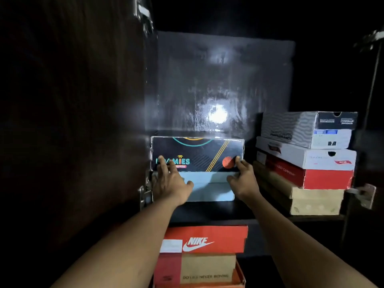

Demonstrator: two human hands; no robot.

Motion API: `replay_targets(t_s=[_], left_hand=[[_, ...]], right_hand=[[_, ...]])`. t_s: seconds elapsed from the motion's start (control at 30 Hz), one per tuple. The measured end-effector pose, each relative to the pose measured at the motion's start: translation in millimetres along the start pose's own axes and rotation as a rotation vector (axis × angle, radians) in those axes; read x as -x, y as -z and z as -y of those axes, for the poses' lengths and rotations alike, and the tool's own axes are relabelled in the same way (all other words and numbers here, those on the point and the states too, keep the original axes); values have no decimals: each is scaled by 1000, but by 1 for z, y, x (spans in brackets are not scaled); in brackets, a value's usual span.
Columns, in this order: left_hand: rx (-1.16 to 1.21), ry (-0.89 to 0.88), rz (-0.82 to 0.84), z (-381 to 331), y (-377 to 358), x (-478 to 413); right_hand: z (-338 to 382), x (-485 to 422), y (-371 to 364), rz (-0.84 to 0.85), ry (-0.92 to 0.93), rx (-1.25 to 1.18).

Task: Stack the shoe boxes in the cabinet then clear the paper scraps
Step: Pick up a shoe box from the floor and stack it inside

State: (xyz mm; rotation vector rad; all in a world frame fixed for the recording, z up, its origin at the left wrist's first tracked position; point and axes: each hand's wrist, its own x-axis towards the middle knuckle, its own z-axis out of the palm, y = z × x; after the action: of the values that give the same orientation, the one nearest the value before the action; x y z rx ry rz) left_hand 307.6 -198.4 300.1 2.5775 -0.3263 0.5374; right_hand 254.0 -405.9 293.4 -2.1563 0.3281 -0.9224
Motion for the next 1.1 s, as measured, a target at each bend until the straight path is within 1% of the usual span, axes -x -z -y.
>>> replay_targets(t_s=[0.2,0.3,0.37,0.43,0.53,0.67,0.73,0.83,0.9,1.0,1.1], left_hand=[[45,45,67,0,3,-19],[27,34,58,0,0,-19],[72,32,48,1,-1,-20],[153,30,48,1,2,-18],[273,8,74,-2,10,-4],[294,-73,92,-7,21,34],[291,-107,158,-12,22,62],[319,-191,251,-26,16,116],[336,-244,330,-35,7,156],[382,-338,490,-48,-12,219],[411,-434,633,-63,-35,279]], right_hand=[[-6,-16,-9,34,-10,18],[-4,-17,-8,51,-13,32],[-1,-16,-4,88,-20,29],[5,-17,3,106,-52,-21],[14,-10,14,67,-76,-160],[29,35,40,56,-90,-198],[32,71,62,45,-119,-157],[14,125,96,51,-175,-60],[2,166,124,43,-264,-25],[-5,234,165,31,-435,166],[-20,300,202,12,-530,249]])
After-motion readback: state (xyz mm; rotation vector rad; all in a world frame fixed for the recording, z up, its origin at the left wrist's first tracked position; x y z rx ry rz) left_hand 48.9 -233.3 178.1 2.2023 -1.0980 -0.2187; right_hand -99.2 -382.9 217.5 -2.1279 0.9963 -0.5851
